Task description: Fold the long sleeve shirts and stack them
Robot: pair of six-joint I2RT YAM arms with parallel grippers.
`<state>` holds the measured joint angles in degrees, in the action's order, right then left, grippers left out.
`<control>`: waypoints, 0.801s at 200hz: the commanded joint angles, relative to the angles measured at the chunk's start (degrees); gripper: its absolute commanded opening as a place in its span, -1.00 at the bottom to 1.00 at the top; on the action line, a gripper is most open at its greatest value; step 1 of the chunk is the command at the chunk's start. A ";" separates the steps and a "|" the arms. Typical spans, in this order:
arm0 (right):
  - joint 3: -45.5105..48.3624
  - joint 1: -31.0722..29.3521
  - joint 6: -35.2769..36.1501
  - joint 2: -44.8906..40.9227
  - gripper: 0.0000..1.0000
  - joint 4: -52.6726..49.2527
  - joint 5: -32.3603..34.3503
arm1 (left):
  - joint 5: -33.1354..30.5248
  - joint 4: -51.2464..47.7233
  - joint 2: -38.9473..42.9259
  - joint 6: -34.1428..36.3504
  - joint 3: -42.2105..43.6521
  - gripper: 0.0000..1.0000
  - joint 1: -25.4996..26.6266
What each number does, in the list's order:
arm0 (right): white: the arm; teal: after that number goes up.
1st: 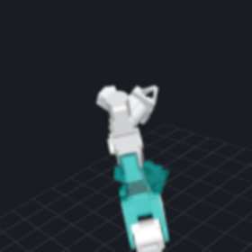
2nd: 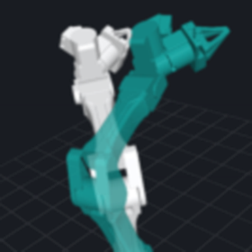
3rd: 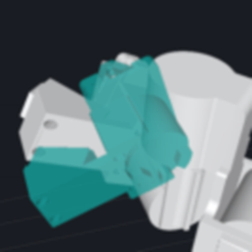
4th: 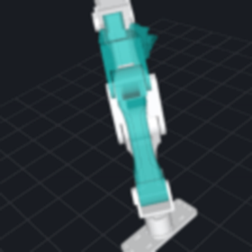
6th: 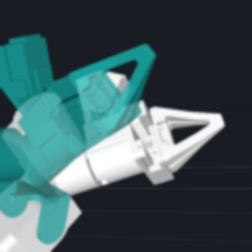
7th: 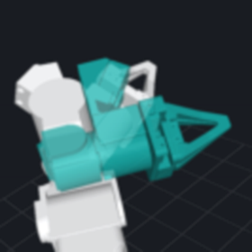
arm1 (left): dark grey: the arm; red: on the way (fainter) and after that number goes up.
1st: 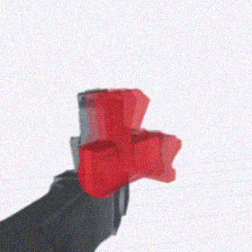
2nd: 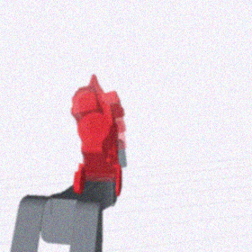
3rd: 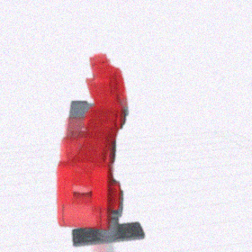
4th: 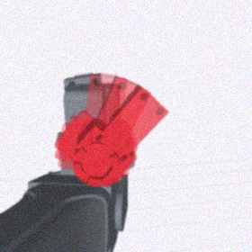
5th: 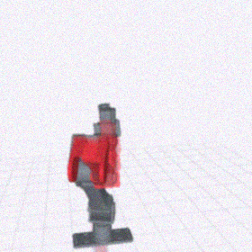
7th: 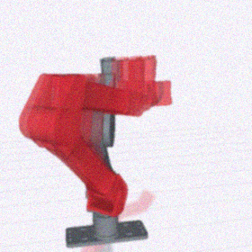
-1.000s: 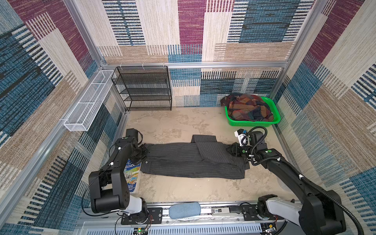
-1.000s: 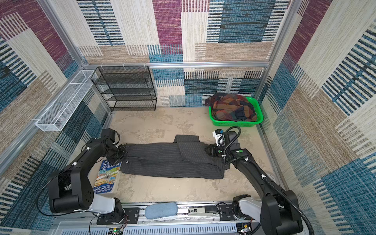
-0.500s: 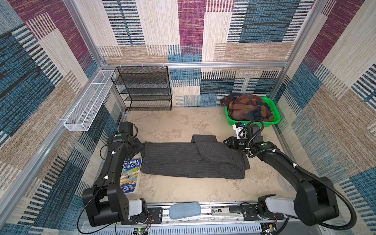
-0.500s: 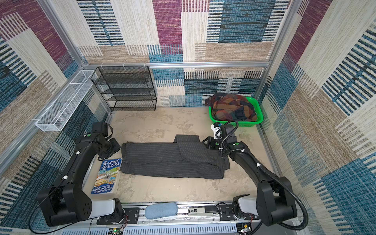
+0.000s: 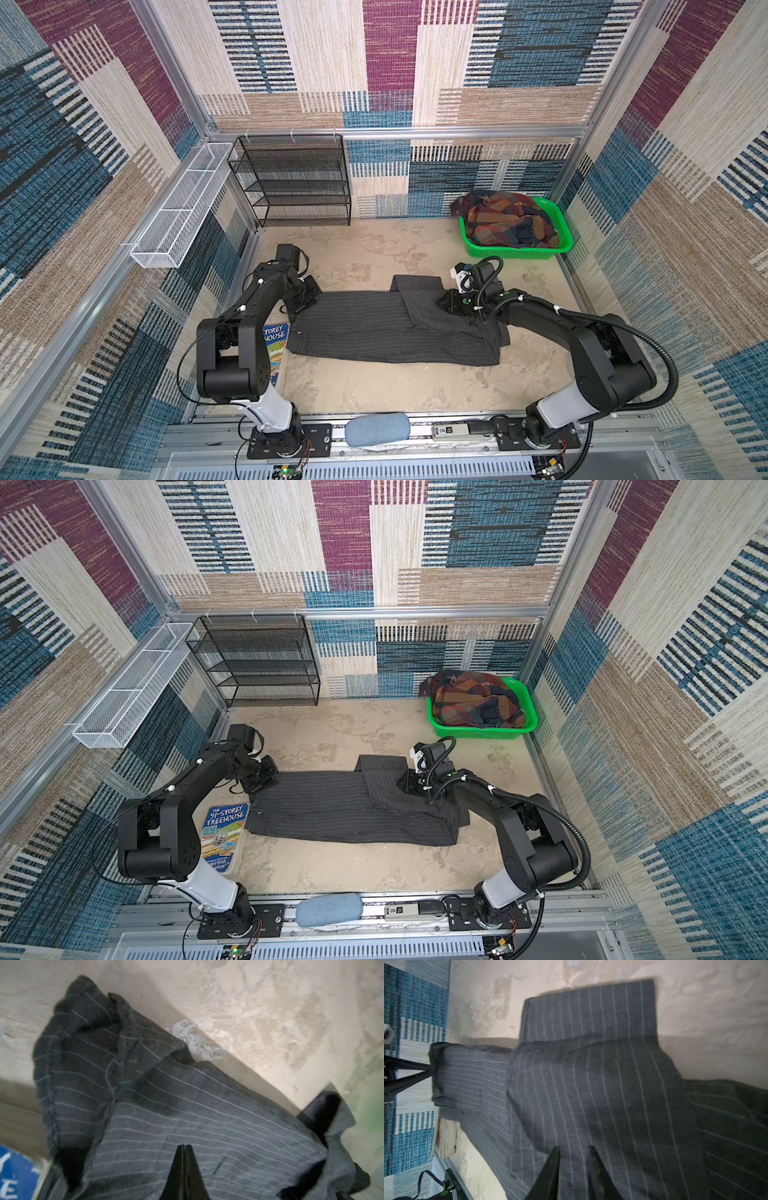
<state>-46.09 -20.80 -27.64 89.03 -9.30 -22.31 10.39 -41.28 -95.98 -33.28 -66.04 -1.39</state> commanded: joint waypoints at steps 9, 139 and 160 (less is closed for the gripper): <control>1.80 1.50 -5.33 2.28 -0.49 3.36 2.80 | -1.88 2.76 -5.01 -1.35 0.20 -1.00 -0.02; -5.46 10.93 -0.06 4.11 -0.46 -4.12 8.69 | -6.64 -5.50 -10.63 -4.28 -16.60 -0.79 -0.72; -9.55 8.53 3.15 1.69 -0.38 -7.03 9.86 | -3.00 -5.43 -7.25 -5.99 -18.01 -0.61 1.92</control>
<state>-51.88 -10.22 -29.10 92.84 -13.93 -14.31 3.36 -45.28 -106.04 -36.34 -82.50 -1.58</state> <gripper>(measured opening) 0.292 0.177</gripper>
